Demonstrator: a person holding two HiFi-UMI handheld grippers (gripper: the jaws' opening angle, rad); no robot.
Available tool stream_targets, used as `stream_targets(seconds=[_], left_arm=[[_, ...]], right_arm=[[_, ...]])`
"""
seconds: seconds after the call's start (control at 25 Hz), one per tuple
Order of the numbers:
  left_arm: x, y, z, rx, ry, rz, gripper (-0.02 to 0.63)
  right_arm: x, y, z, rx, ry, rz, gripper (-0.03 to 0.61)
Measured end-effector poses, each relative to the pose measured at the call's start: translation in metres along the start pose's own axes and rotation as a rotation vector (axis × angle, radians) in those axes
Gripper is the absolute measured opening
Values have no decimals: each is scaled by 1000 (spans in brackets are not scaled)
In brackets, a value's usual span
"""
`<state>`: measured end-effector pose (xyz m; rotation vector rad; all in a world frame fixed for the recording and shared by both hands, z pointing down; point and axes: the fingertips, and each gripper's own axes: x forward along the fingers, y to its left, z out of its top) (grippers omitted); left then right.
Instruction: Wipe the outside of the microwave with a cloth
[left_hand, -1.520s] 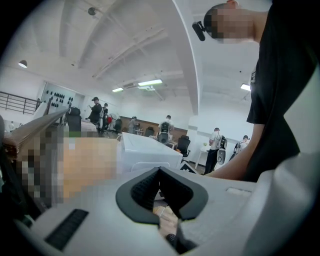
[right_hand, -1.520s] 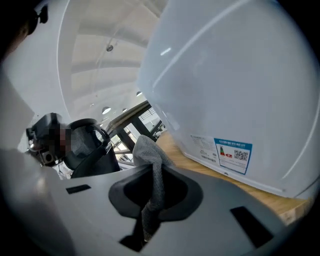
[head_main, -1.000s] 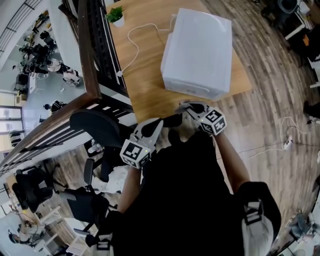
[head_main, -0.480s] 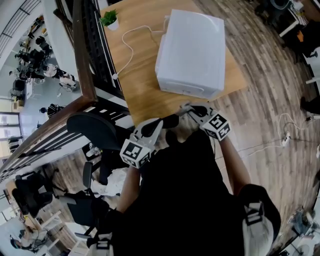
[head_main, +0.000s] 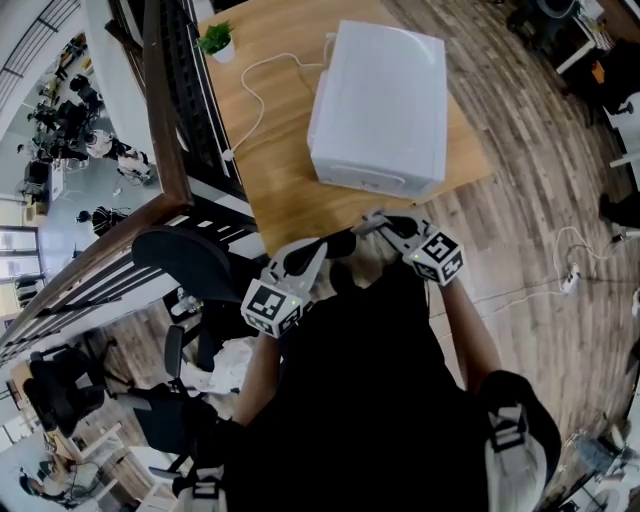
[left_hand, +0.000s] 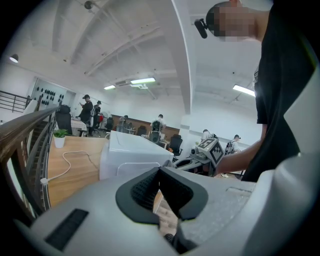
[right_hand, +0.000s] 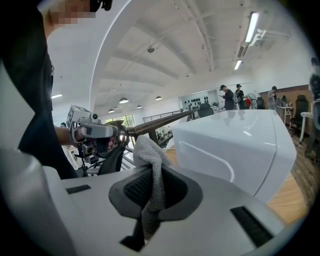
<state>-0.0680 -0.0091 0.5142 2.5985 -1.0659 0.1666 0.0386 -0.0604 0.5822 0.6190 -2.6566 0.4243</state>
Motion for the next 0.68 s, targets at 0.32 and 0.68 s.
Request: stream_targets(seconds=[0.32, 0.68], left_arm=[[2, 2, 4, -9, -1, 19, 2], [13, -4, 5, -2, 6, 4, 2]], right_arm=[[-3, -6, 13, -9, -50, 25, 15], [-6, -7, 21, -15, -68, 31, 15]])
